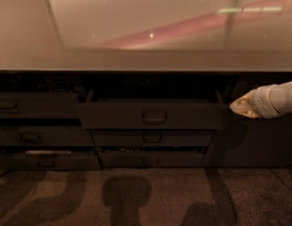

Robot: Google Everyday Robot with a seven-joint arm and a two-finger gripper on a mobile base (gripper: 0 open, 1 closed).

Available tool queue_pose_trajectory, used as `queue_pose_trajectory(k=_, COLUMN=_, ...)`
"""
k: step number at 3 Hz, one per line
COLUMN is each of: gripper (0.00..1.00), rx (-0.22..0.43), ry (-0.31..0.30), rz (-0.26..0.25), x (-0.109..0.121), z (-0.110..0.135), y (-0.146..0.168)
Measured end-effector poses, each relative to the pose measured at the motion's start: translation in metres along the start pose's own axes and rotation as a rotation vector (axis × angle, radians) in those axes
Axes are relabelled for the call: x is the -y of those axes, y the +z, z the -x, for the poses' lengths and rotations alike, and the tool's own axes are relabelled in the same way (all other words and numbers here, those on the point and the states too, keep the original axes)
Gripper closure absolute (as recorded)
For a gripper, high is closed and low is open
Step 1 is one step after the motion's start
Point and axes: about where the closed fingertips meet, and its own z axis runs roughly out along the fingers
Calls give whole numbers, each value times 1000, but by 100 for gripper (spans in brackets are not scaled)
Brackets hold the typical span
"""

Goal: Open top drawer

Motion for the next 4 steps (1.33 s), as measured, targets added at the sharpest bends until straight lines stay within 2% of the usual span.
queue_pose_trajectory(k=1, gripper=100, rx=-5, ry=-28, rz=31, x=4, z=6, y=8)
queue_pose_trajectory(k=3, gripper=100, rx=-76, ry=-91, rz=159, x=27, z=13, y=37)
queue_pose_trajectory(k=4, gripper=100, rx=-76, ry=-91, rz=159, x=27, z=13, y=38)
